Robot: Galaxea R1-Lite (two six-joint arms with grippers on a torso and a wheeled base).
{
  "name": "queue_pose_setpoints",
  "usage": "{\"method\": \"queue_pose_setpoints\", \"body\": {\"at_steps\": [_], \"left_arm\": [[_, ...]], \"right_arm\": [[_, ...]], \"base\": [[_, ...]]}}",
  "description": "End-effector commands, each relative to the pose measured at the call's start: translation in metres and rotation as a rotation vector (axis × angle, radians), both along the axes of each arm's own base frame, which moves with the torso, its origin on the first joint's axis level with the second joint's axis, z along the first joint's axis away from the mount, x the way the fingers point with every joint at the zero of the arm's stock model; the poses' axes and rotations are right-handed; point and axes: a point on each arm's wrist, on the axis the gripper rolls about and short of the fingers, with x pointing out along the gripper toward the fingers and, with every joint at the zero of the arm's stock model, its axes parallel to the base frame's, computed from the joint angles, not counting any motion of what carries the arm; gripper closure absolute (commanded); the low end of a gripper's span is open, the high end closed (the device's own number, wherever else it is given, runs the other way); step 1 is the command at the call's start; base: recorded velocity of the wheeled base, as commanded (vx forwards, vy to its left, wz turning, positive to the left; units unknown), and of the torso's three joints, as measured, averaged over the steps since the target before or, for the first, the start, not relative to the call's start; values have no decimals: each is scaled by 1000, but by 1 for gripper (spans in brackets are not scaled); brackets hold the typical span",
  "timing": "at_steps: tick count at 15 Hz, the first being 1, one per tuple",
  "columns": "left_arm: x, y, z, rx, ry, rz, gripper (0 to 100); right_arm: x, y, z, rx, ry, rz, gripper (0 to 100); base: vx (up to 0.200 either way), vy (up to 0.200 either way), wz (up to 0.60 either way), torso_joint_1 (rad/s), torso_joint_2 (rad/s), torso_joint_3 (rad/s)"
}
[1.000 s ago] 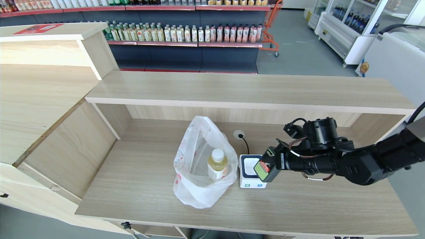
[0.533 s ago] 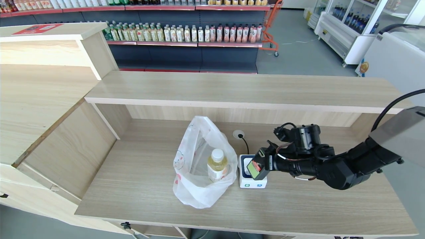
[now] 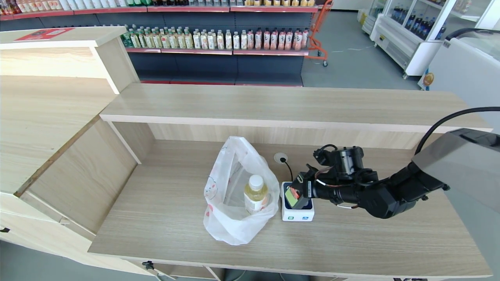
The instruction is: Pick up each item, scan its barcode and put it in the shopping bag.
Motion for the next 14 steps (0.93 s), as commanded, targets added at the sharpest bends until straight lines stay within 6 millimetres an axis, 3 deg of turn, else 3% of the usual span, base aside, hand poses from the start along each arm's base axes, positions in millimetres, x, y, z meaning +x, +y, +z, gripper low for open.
{"method": "queue_pose_setpoints", "body": {"at_steps": [1, 8, 12, 14], "left_arm": [[0, 0, 0, -1, -1, 0, 0], [0, 0, 0, -1, -1, 0, 0], [0, 0, 0, -1, -1, 0, 0], [0, 0, 0, -2, -1, 0, 0]], "right_arm": [[4, 2, -4, -2, 3, 0, 100], [4, 2, -3, -2, 3, -15, 100], [-17, 5, 42, 101, -33, -29, 100], [-41, -5, 70, 103, -88, -17, 100]], "base": [[0, 0, 0, 0, 0, 0], [0, 0, 0, 0, 0, 0], [0, 0, 0, 0, 0, 0], [0, 0, 0, 0, 0, 0]]}}
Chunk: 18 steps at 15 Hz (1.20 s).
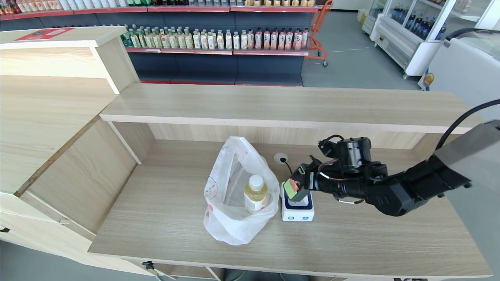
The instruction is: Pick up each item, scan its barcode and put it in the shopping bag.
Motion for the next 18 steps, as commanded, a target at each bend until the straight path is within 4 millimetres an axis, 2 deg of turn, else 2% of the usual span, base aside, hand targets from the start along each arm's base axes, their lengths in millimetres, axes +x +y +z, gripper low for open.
{"method": "queue_pose_setpoints", "body": {"at_steps": [1, 3, 5, 11, 15, 18], "left_arm": [[0, 0, 0, 1, -1, -1, 0], [0, 0, 0, 0, -1, 1, 0], [0, 0, 0, 0, -1, 1, 0], [0, 0, 0, -2, -1, 1, 0], [0, 0, 0, 0, -1, 1, 0], [0, 0, 0, 0, -1, 1, 0]], "right_arm": [[-30, -10, 40, 13, -90, 17, 100], [-50, -20, 48, 9, -100, 16, 100], [-60, -27, 46, 4, -85, 9, 100], [-59, -34, 42, -29, -93, 0, 100], [-45, -30, 36, -143, -163, 32, 100], [-14, -19, 23, -246, -228, 85, 100]], "base": [[0, 0, 0, 0, 0, 0], [0, 0, 0, 0, 0, 0], [0, 0, 0, 0, 0, 0], [0, 133, 0, 1, 1, 1], [0, 0, 0, 0, 0, 0], [0, 0, 0, 0, 0, 0]]}}
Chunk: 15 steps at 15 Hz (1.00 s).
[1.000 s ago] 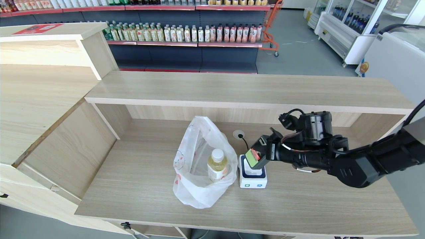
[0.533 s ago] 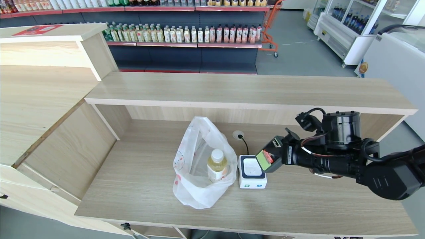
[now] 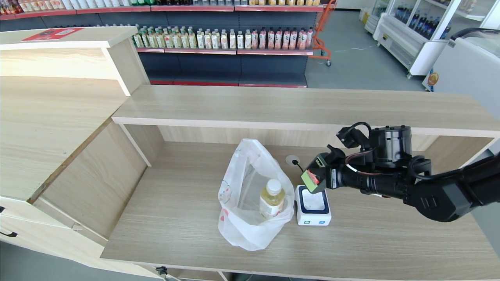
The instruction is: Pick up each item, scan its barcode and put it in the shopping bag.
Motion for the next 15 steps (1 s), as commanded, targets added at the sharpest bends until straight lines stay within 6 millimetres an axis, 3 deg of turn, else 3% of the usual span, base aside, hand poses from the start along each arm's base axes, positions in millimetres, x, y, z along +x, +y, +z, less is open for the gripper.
{"method": "queue_pose_setpoints", "body": {"at_steps": [1, 3, 7, 10, 15], "left_arm": [[0, 0, 0, -1, -1, 0, 0], [0, 0, 0, -1, -1, 0, 0], [0, 0, 0, -1, -1, 0, 0], [0, 0, 0, -1, -1, 0, 0], [0, 0, 0, -1, -1, 0, 0]], "right_arm": [[31, 11, -25, -83, -11, 33, 100], [58, 19, -43, -122, -69, 50, 100], [87, 35, -76, -145, -121, 77, 100], [90, 51, -95, -178, -123, 128, 100], [109, 86, -101, -179, -212, 187, 100]], "base": [[0, 0, 0, 0, 0, 0], [0, 0, 0, 0, 0, 0], [0, 0, 0, 0, 0, 0], [0, 0, 0, 0, 0, 0], [0, 0, 0, 0, 0, 0]]}}
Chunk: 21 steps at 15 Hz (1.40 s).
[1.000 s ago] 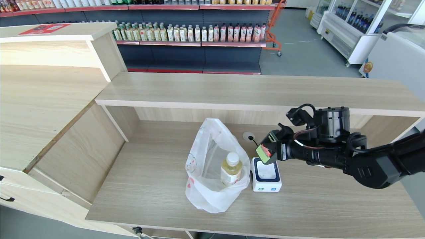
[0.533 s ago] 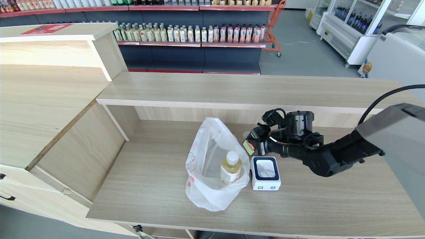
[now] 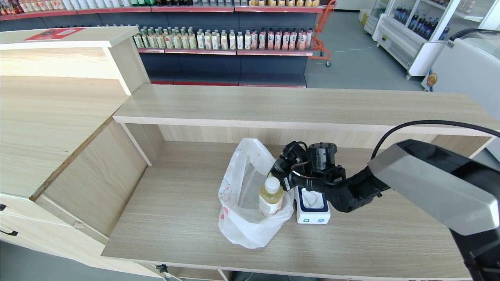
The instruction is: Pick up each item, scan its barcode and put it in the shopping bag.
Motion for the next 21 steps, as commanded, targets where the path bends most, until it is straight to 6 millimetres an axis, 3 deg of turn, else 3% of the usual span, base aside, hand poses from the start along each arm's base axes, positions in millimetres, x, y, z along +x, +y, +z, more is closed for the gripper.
{"method": "queue_pose_setpoints", "body": {"at_steps": [1, 4, 9, 10, 14, 16, 18, 21], "left_arm": [[0, 0, 0, -1, -1, 0, 0], [0, 0, 0, -1, -1, 0, 0], [0, 0, 0, -1, -1, 0, 0], [0, 0, 0, -1, -1, 0, 0], [0, 0, 0, -1, -1, 0, 0], [0, 0, 0, -1, -1, 0, 0], [0, 0, 0, -1, -1, 0, 0], [0, 0, 0, -1, -1, 0, 0]], "right_arm": [[10, 15, -16, -8, -10, 24, 100], [16, 23, -27, -31, -31, 43, 100], [19, 18, -34, -72, -45, 44, 100], [20, 16, -34, -72, -42, 39, 0], [20, 8, -18, -26, -39, 11, 0], [11, 6, 12, 100, 2, -17, 0], [-10, -6, 36, 174, 59, -41, 0], [-39, -36, 53, 171, 94, -68, 0]], "base": [[0, 0, 0, 0, 0, 0], [0, 0, 0, 0, 0, 0], [0, 0, 0, 0, 0, 0], [0, 0, 0, 0, 0, 0], [0, 0, 0, 0, 0, 0], [0, 0, 0, 0, 0, 0], [0, 0, 0, 0, 0, 0], [0, 0, 0, 0, 0, 0]]}}
